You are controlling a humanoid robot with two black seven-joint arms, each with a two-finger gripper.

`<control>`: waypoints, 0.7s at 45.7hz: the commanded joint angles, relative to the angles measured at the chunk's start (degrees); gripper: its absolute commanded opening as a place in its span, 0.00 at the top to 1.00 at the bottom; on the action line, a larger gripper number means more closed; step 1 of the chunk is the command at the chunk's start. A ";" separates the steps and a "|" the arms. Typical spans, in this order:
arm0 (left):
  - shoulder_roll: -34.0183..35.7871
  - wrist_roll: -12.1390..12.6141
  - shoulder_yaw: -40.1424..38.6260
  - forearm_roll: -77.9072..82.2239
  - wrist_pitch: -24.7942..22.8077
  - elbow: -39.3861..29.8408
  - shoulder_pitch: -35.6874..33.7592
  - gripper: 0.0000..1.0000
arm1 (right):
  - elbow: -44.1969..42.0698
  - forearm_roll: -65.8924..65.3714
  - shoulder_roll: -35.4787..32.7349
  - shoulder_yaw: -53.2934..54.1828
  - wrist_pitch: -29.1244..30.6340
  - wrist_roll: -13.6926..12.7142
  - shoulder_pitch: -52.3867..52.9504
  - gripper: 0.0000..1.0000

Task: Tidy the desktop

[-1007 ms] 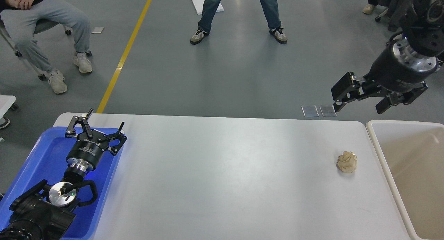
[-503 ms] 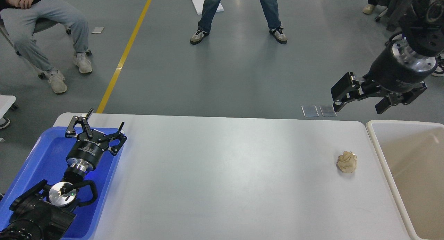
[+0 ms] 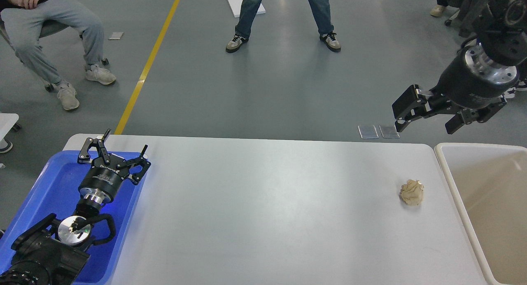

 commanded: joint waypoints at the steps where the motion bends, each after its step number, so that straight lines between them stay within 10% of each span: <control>1: 0.00 -0.01 0.00 0.00 0.00 0.00 0.00 0.00 | 0.00 -0.01 0.15 -0.07 0.00 0.00 0.25 0.00; 32: 0.00 -0.01 0.00 0.00 0.00 0.00 0.00 0.00 | -0.09 -0.01 0.15 -0.60 0.00 0.00 0.34 0.00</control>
